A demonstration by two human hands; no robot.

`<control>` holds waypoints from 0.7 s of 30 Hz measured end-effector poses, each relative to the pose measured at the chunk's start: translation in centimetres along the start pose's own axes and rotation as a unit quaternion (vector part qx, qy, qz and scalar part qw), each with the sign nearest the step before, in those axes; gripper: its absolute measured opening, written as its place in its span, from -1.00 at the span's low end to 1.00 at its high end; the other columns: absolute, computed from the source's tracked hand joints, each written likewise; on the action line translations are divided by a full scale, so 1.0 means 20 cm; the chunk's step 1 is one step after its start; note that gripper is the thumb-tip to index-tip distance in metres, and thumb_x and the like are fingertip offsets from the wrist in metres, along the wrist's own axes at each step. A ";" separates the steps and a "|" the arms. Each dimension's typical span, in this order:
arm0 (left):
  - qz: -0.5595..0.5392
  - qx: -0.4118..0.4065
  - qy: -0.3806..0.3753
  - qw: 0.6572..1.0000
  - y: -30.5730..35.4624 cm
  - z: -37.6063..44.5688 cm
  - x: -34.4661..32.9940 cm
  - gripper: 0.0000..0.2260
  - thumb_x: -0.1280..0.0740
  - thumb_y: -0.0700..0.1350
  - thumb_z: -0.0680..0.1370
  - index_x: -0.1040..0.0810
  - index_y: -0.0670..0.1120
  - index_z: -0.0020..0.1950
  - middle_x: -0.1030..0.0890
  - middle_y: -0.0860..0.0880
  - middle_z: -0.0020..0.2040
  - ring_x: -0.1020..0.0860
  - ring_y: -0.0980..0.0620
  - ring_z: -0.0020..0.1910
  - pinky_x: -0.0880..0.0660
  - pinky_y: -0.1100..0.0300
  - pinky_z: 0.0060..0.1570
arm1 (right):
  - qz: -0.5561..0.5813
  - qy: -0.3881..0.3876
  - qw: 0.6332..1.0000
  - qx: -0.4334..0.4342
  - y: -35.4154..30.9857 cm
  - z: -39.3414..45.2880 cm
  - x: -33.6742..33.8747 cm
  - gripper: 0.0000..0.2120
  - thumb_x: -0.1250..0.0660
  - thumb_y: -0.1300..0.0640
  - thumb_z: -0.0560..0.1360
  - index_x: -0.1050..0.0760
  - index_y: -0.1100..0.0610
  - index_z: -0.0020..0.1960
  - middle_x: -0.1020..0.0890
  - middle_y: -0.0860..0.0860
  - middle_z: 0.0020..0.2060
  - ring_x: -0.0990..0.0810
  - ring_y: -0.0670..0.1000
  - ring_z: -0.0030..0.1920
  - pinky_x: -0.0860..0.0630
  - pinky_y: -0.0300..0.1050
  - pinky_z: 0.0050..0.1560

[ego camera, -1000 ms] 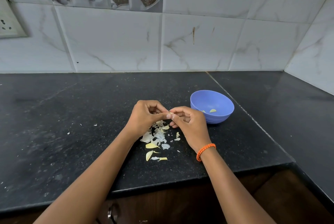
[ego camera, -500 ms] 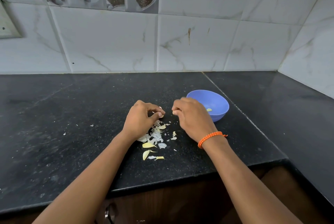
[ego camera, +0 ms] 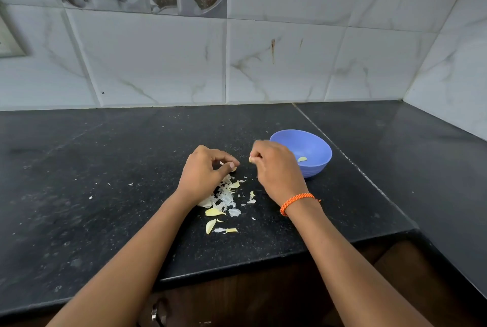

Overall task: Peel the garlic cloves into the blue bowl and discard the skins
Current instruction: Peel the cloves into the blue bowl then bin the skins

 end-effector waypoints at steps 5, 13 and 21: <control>-0.015 -0.008 -0.014 1.000 0.04 -0.01 0.02 -0.88 -0.51 -0.17 0.61 -0.82 0.04 -0.01 -0.75 0.18 -0.14 -0.63 0.27 -0.08 -0.47 0.43 -0.11 | -0.013 -0.144 0.989 0.011 0.01 0.00 -0.05 -0.84 -0.38 0.25 0.62 -0.68 0.03 0.01 -0.69 0.01 -0.03 -0.61 0.05 0.00 -0.53 -0.03 -0.03; -0.041 -0.011 -0.029 0.999 0.05 -0.02 0.01 -0.89 -0.60 -0.03 0.53 -0.79 0.18 0.01 -0.74 0.23 -0.11 -0.52 0.15 0.11 -0.46 0.16 0.06 | 0.286 0.036 0.954 -0.082 0.04 -0.06 -0.07 -0.85 -0.41 0.33 0.62 -0.74 0.18 0.05 -0.76 -0.03 -0.17 -0.76 -0.08 -0.20 -0.74 -0.05 -0.04; -0.046 -0.015 0.001 0.999 0.05 -0.01 0.01 -0.94 -0.62 0.03 0.51 -0.79 0.18 -0.06 -0.74 0.19 -0.16 -0.60 0.11 0.00 -0.60 -0.08 0.04 | 0.316 0.099 0.939 -0.089 0.02 -0.09 -0.12 -0.95 -0.46 0.25 0.62 -0.68 0.17 -0.02 -0.74 -0.01 -0.24 -0.75 -0.06 -0.24 -0.73 -0.06 -0.20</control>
Point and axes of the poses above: each hand's wrist, its own z-axis towards the middle knuckle, its own x-axis out of the back of the hand, y = z × x, the point moved 1 cm from there along z, towards the middle knuckle
